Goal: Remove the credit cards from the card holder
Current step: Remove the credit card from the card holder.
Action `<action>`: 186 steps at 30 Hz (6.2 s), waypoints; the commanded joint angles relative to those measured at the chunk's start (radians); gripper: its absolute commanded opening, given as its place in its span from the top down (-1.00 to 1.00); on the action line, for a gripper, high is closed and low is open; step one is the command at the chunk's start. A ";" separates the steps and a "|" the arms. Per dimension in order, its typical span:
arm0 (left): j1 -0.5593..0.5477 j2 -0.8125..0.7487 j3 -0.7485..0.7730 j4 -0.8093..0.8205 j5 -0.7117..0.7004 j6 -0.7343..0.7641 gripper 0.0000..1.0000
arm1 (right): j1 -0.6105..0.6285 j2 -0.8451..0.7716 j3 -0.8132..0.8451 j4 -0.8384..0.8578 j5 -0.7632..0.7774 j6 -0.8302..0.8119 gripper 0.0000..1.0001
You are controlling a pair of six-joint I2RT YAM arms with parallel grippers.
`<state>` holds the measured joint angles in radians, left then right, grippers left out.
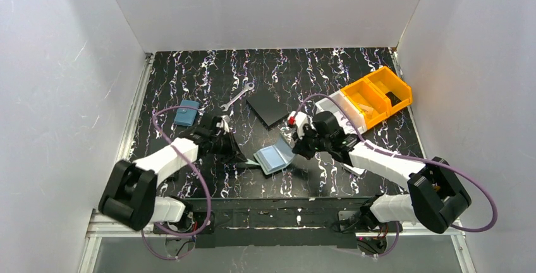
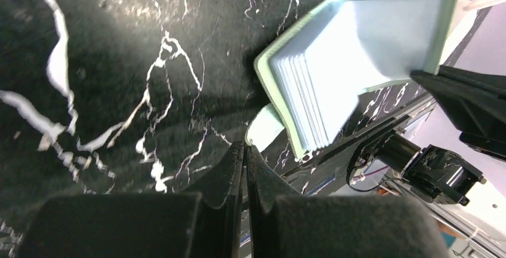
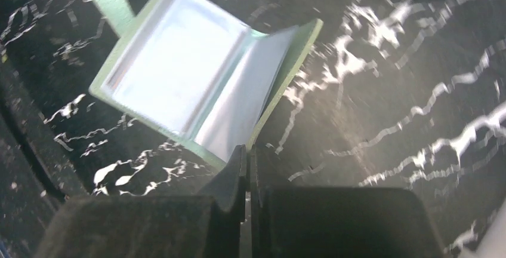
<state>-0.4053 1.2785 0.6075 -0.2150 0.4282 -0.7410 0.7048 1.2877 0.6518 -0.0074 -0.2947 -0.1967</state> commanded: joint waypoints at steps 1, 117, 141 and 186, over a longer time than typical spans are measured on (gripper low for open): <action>-0.009 0.153 0.082 0.042 0.026 0.073 1.00 | -0.078 -0.028 -0.018 -0.052 0.097 0.155 0.97; -0.075 0.250 0.214 0.339 0.147 -0.102 -0.28 | -0.065 0.275 0.248 -0.101 -0.128 -0.140 0.53; -0.175 0.472 0.310 0.364 0.023 -0.191 -0.04 | -0.102 0.365 0.310 -0.158 -0.090 -0.041 0.64; -0.176 0.558 0.409 0.398 0.070 -0.211 -0.08 | -0.253 0.334 0.322 -0.158 -0.107 0.055 0.13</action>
<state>-0.5735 1.8175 0.9703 0.1856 0.4828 -0.9516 0.4534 1.5604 0.9318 -0.1562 -0.4454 -0.2008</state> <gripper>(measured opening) 0.535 0.480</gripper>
